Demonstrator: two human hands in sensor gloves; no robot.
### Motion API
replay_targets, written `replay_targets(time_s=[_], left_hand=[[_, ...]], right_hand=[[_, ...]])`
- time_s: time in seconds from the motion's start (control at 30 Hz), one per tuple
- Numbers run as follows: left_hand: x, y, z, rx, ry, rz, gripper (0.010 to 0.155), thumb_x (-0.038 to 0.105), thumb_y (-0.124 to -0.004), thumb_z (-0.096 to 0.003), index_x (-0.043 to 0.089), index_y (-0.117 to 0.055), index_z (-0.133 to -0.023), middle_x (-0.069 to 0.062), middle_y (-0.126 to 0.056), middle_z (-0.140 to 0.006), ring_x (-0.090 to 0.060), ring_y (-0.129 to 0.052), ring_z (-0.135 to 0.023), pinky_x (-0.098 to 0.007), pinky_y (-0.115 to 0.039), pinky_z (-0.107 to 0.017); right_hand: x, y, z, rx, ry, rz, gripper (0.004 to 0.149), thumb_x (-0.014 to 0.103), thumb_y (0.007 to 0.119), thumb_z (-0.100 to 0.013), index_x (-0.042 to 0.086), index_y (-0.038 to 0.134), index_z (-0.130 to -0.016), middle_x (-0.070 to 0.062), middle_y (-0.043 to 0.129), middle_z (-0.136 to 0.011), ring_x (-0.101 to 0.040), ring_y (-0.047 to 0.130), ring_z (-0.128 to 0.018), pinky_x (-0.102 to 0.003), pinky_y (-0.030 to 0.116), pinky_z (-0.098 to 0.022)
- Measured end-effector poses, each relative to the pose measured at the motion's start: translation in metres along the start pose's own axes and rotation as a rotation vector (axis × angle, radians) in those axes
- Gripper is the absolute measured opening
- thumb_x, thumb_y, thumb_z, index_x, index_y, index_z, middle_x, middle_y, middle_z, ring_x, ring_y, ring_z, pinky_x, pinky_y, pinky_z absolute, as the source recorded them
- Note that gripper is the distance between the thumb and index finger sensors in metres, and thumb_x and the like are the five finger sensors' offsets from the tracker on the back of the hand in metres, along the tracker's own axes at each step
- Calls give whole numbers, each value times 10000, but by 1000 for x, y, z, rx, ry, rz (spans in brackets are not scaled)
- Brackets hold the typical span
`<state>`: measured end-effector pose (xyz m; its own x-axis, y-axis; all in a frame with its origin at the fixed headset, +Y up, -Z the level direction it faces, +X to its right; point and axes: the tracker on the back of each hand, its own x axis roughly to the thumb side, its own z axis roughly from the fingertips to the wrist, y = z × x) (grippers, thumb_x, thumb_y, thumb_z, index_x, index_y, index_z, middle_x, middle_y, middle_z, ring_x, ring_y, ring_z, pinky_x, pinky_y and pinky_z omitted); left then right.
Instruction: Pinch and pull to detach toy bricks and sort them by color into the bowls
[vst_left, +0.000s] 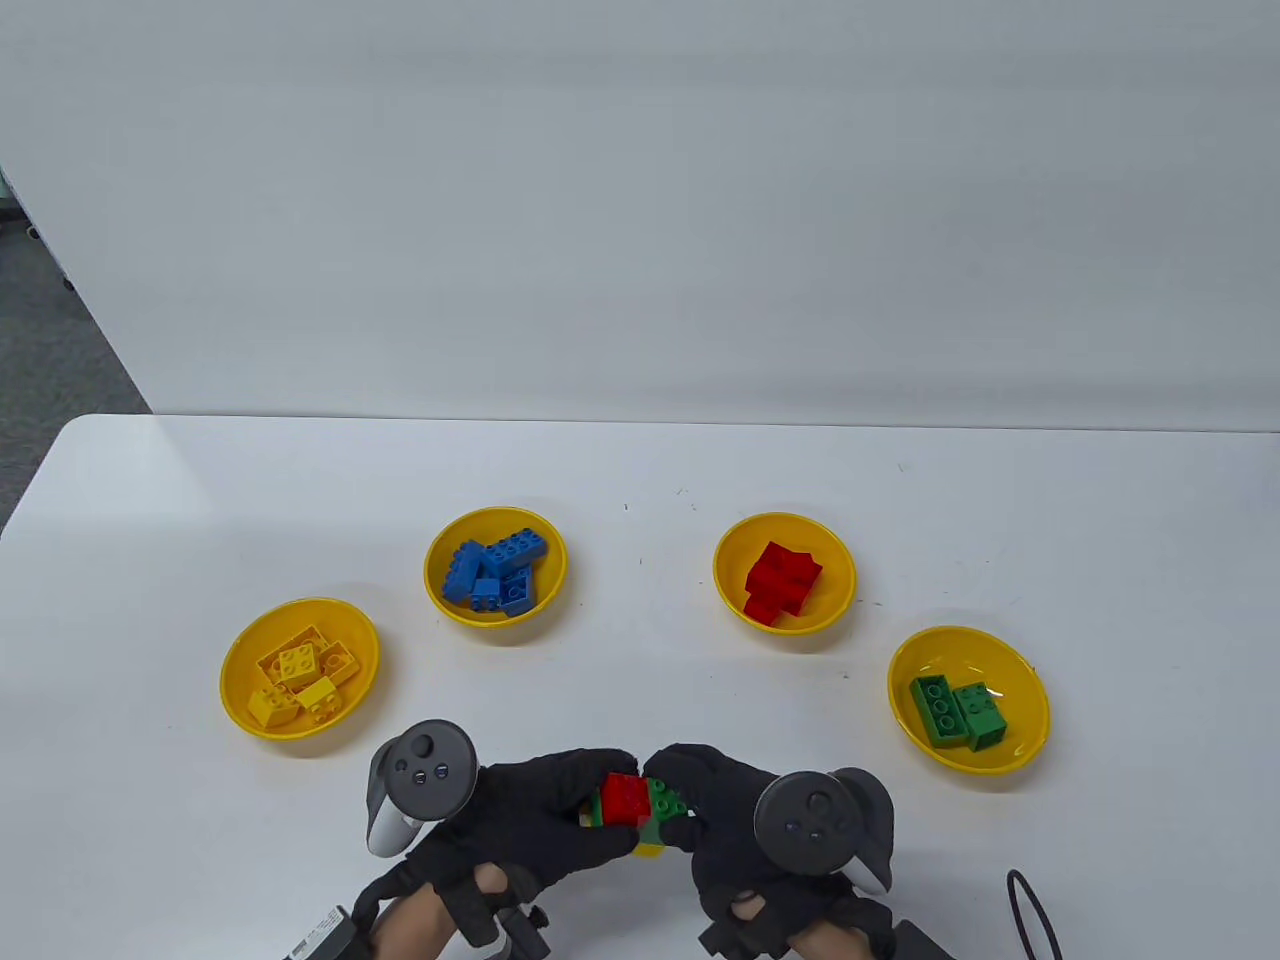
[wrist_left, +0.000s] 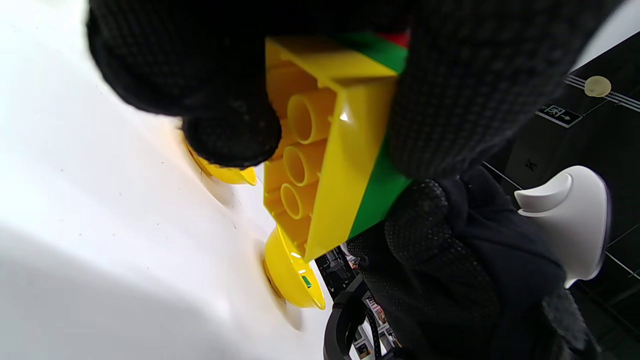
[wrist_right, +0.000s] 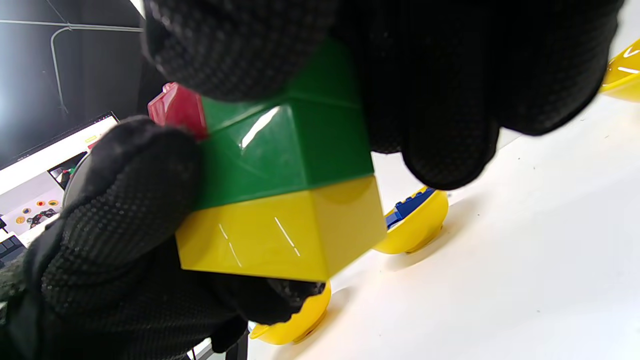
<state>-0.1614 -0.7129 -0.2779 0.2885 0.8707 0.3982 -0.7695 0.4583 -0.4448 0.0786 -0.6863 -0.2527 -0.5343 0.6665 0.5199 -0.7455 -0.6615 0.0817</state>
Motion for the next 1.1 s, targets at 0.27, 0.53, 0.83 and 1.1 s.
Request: replay_targets(time_s=[0.27,0.53,0.83,1.1], left_hand=[[-3,1,-1,-12,9,23,651,444,-1066,-387,175,-841,-936,-196,-960,-869,-410,-1057,-587,-521,-908,-388],[-4,4,-2,-55,8,11,652,405,-1086,-373,208,-844,-945,-169,-957,-914,-440,-1033,-674,-544,-900,-443],[-12,10,1,-10,70,39,660,421,-1064,-388,197,-818,-957,-178,-941,-918,-427,-1021,-675,-538,-892,-450],[-18,15,4,37,127,52,675,413,-1042,-406,183,-770,-980,-201,-892,-944,-440,-986,-697,-542,-875,-476]], right_hand=[[-6,1,-1,9,47,-75,591,239,723,-248,-21,918,-741,-268,927,-762,-453,1059,-525,-637,855,-400],[-26,0,-3,16,156,-337,597,229,684,-260,-43,951,-720,-289,958,-729,-478,1074,-495,-645,864,-378],[-35,-46,-5,-125,136,-251,608,271,804,-342,-59,802,-852,-328,796,-860,-543,927,-643,-711,744,-441],[-83,-156,23,-471,257,517,605,256,848,-364,89,749,-937,-300,694,-968,-561,803,-794,-754,644,-528]])
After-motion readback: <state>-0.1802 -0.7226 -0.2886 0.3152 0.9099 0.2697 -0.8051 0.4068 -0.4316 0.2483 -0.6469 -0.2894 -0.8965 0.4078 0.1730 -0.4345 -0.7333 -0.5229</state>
